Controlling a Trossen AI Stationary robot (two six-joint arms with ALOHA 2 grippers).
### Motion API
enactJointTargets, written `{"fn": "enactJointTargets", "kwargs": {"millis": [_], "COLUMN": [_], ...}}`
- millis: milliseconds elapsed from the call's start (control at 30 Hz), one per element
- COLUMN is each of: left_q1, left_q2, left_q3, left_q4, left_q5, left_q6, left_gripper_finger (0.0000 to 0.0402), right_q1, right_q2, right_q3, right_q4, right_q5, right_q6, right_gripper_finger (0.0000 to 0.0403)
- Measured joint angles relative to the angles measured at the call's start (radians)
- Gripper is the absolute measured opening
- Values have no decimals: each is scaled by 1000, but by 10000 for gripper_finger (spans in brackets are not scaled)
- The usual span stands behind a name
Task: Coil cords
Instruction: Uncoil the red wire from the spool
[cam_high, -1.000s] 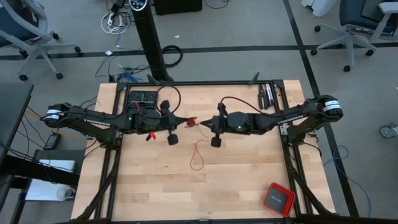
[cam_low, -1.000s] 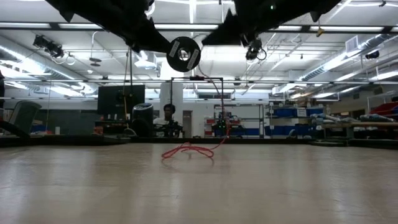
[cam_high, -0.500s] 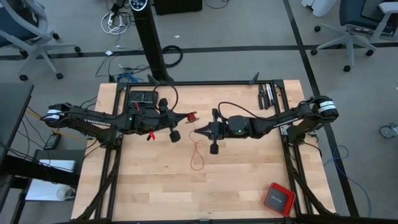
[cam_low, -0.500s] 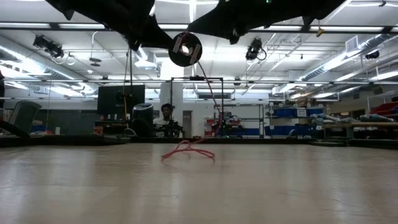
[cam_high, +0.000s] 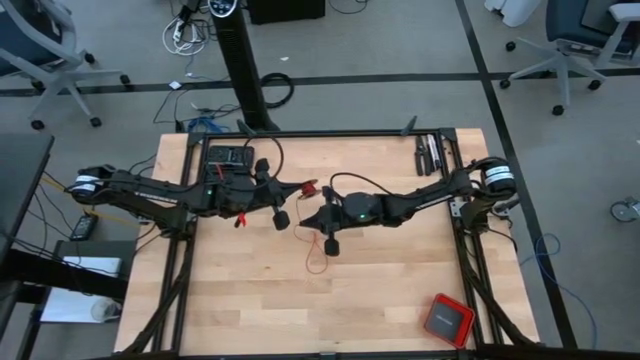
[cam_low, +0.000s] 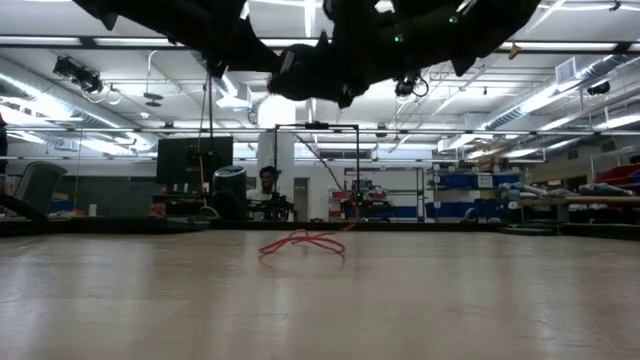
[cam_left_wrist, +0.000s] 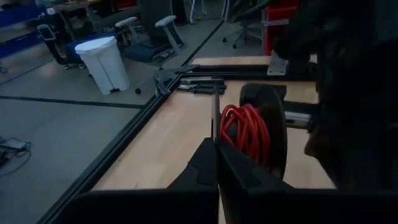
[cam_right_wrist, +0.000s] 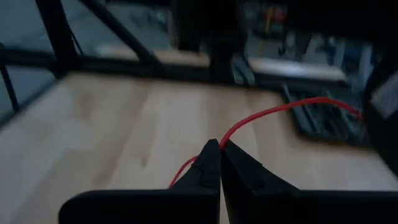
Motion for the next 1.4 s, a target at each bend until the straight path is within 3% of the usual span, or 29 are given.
{"fn": "enactJointTargets", "kwargs": {"millis": [167,500,667,833,1067,1400], "left_q1": [-7,-7,-7,-5,-5,-5], "left_q2": [-10,-62,-79,-80,-80,-80], "left_q3": [0,0,0,0,0,0], "left_q4": [-20,-118,-202,-251,-252,-218], "left_q5": [4,-15,-35,-151,-170,-169], "left_q6": [6,28,28,41,42,6], "left_gripper_finger": [0,0,0,0,0,0], "right_q1": [-16,-38,-8,62,149,195], "right_q2": [-15,-152,-235,-310,-339,-337], "right_q3": [42,44,44,44,44,44], "right_q4": [-255,-542,-589,-569,-396,-236], "right_q5": [159,455,622,706,670,365], "right_q6": [21,100,81,5,-183,-262], "right_gripper_finger": [0,0,0,0,0,0]}}
